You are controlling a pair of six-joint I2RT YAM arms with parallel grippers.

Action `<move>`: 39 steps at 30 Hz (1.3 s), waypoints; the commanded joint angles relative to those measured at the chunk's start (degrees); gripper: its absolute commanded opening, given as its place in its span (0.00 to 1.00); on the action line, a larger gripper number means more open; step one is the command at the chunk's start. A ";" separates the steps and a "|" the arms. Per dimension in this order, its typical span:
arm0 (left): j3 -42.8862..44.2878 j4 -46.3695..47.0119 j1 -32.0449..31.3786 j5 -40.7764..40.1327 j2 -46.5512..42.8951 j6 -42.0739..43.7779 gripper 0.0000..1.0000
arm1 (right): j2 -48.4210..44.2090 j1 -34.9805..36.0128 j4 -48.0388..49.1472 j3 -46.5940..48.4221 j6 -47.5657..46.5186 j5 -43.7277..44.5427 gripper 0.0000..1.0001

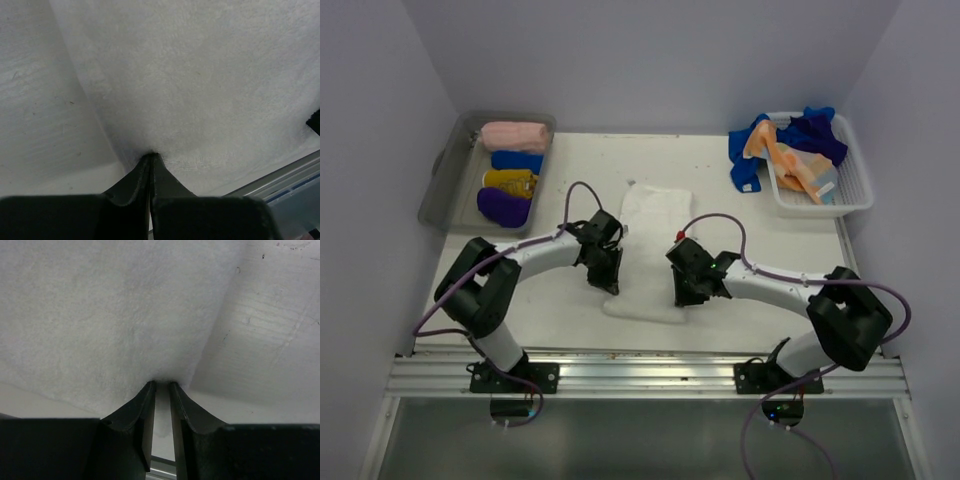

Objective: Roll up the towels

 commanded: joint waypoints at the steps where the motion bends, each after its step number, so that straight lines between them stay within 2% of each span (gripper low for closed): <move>1: 1.06 1.13 -0.44 -3.81 -2.26 0.27 0.03 | -4.80 1.75 -2.91 1.62 0.63 4.01 0.24; 5: 5.01 -0.72 -0.62 -1.36 -7.56 -1.22 0.08 | -7.27 2.98 -4.50 5.67 1.16 4.54 0.25; 8: 4.59 2.34 -0.70 4.51 -8.00 -2.89 0.08 | -4.30 4.04 -2.31 8.48 1.33 2.61 0.26; 11: -0.22 9.62 -0.88 9.97 -6.07 -5.87 0.08 | -0.25 4.04 0.58 9.46 2.56 -0.36 0.26; 12: -1.81 14.09 -0.88 10.86 -5.46 -6.75 0.08 | 0.45 4.04 4.34 8.93 3.78 -1.51 0.27; 16: -5.52 17.91 -1.05 10.35 0.85 -8.17 0.07 | 6.78 4.04 9.47 5.60 5.03 -3.72 0.26; 19: -5.53 15.55 -1.05 6.04 3.68 -6.42 0.05 | 9.34 4.04 8.51 5.15 3.80 -1.97 0.24; 21: -4.73 13.35 -1.05 5.42 3.08 -5.09 0.05 | 6.80 4.04 6.67 5.15 1.70 -0.39 0.25; 29: 5.53 -0.45 -0.79 -1.70 -9.23 -0.97 0.10 | -5.24 5.44 -2.47 5.77 -8.94 5.94 0.42; 34: 6.96 -4.41 0.17 -3.37 -11.95 -0.43 0.11 | -7.28 14.40 -4.50 5.33 -15.01 10.94 0.52; 39: 3.28 -2.67 5.18 -3.99 -14.59 -2.72 0.11 | -2.36 22.04 -3.45 7.34 -18.35 18.59 0.56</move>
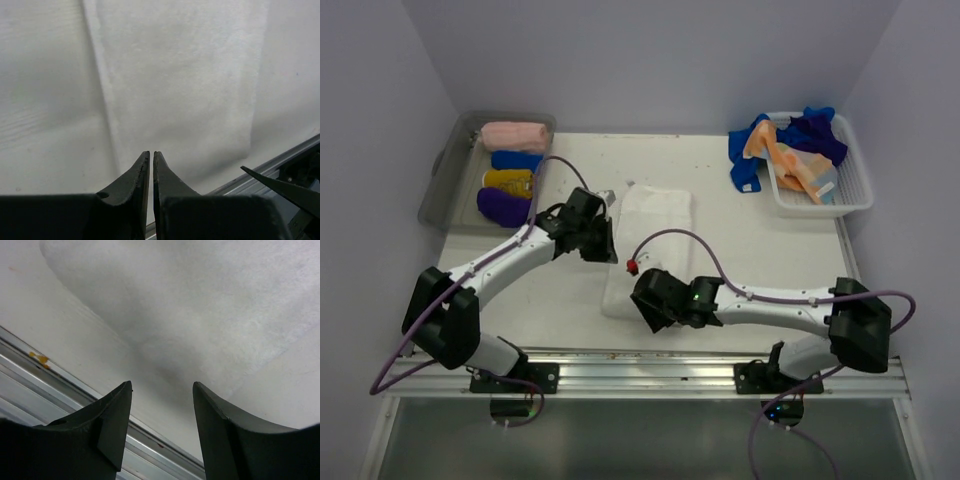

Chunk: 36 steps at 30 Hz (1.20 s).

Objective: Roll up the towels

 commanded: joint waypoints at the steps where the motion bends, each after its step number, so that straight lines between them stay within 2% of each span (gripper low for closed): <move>1: -4.02 -0.50 4.81 -1.13 -2.46 -1.21 0.11 | 3.81 3.13 -0.91 1.82 -4.23 8.26 0.56; 4: -5.97 1.09 7.36 0.02 -2.38 -1.39 0.11 | 7.94 5.59 0.05 3.22 -5.11 10.90 0.56; 14: -7.30 1.89 7.63 0.46 -0.71 -2.00 0.11 | 14.01 6.74 4.00 3.76 -7.05 15.04 0.52; 18: -8.17 1.80 7.55 0.46 -1.23 -2.09 0.10 | 14.98 6.74 5.24 1.21 -6.26 15.56 0.36; 19: -8.26 1.80 7.55 0.81 -1.41 -2.09 0.10 | 14.63 6.74 5.07 1.20 -6.17 15.65 0.27; 22: -7.65 1.80 7.55 2.21 -1.76 -1.74 0.10 | 11.92 6.74 4.19 1.55 -6.78 16.27 0.12; 25: -6.42 1.80 7.55 3.80 -1.76 -0.87 0.11 | 9.19 6.82 2.79 2.78 -8.54 16.70 0.03; 30: -6.33 5.39 7.55 9.06 -1.15 0.10 0.11 | 6.28 6.56 1.73 5.33 -11.35 17.15 0.00; 36: -6.94 17.16 7.29 17.58 5.17 -2.43 0.11 | 5.14 5.24 2.25 5.51 -12.76 16.44 0.00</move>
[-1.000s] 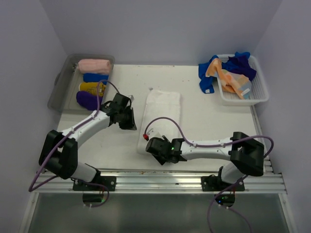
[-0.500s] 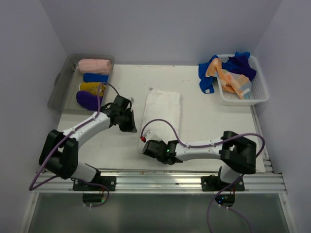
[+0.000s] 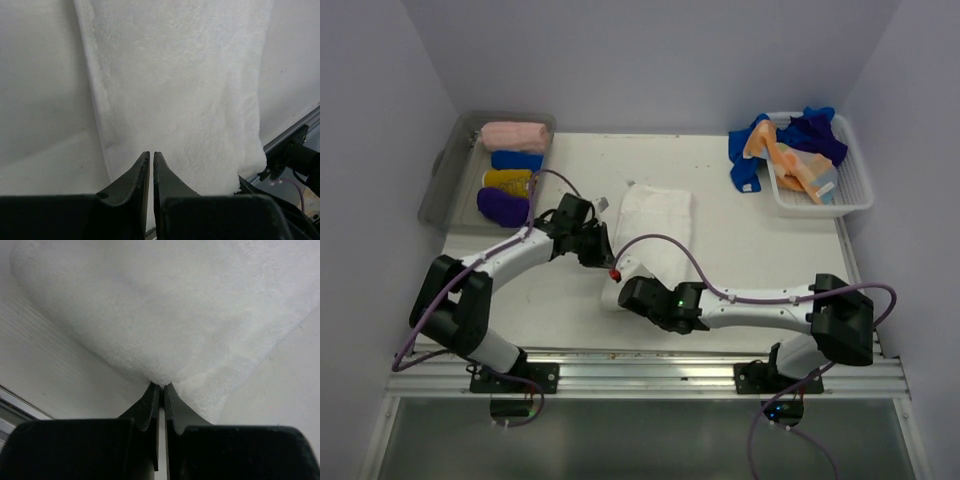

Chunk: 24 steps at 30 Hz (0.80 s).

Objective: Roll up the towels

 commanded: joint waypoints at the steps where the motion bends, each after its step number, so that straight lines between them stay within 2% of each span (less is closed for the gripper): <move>1: 0.60 10.39 -0.43 8.18 3.65 -1.39 0.11 | -1.64 -1.16 0.11 1.75 -1.53 1.36 0.00; 4: 0.24 13.22 -0.70 10.90 7.60 -1.92 0.11 | -2.08 -1.86 0.90 1.31 -1.26 0.22 0.00; 8: -0.28 12.43 -0.70 9.78 11.47 -2.19 0.09 | -3.48 -4.93 2.31 1.40 -1.00 -2.67 0.00; 18: 2.70 7.87 -0.70 7.22 12.18 0.53 0.10 | -2.43 -13.11 6.00 3.77 -2.40 -11.02 0.00; 24: 4.64 5.14 -0.61 6.34 12.71 2.21 0.10 | 1.96 -16.98 5.30 7.63 -3.02 -12.09 0.00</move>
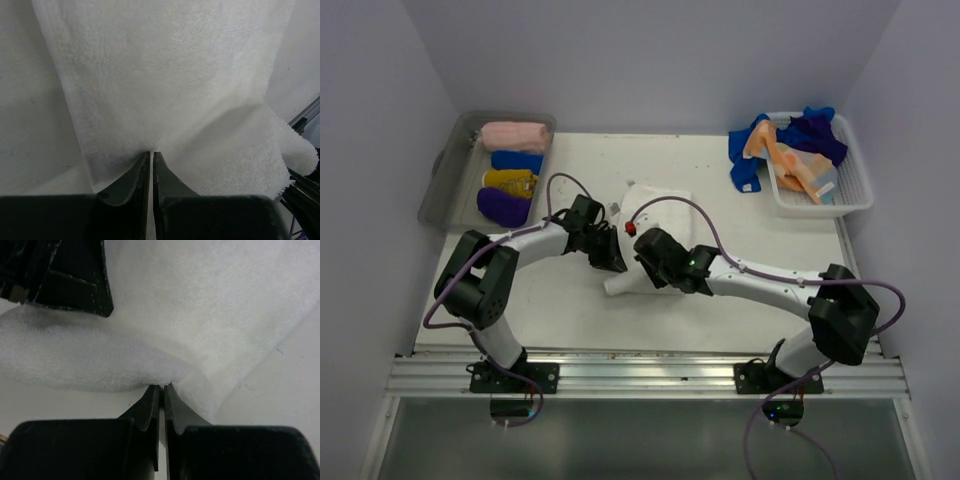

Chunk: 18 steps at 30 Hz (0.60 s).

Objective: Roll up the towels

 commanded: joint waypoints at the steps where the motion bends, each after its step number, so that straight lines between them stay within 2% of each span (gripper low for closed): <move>1: 2.54 -2.14 -0.15 -0.52 0.49 2.18 0.10 | 2.84 -2.44 1.80 4.77 -1.16 -1.40 0.00; 11: 5.17 -6.44 -0.15 -3.24 -2.14 1.92 0.11 | 11.18 -6.58 0.13 11.11 0.15 -4.38 0.00; 15: 7.89 -10.57 -0.15 -9.46 -5.13 1.66 0.15 | 13.82 -8.60 0.13 11.90 0.95 -6.41 0.00; 18: 10.01 -14.52 0.02 -15.35 -8.03 0.44 0.22 | 15.06 -9.92 0.39 11.90 1.47 -7.28 0.00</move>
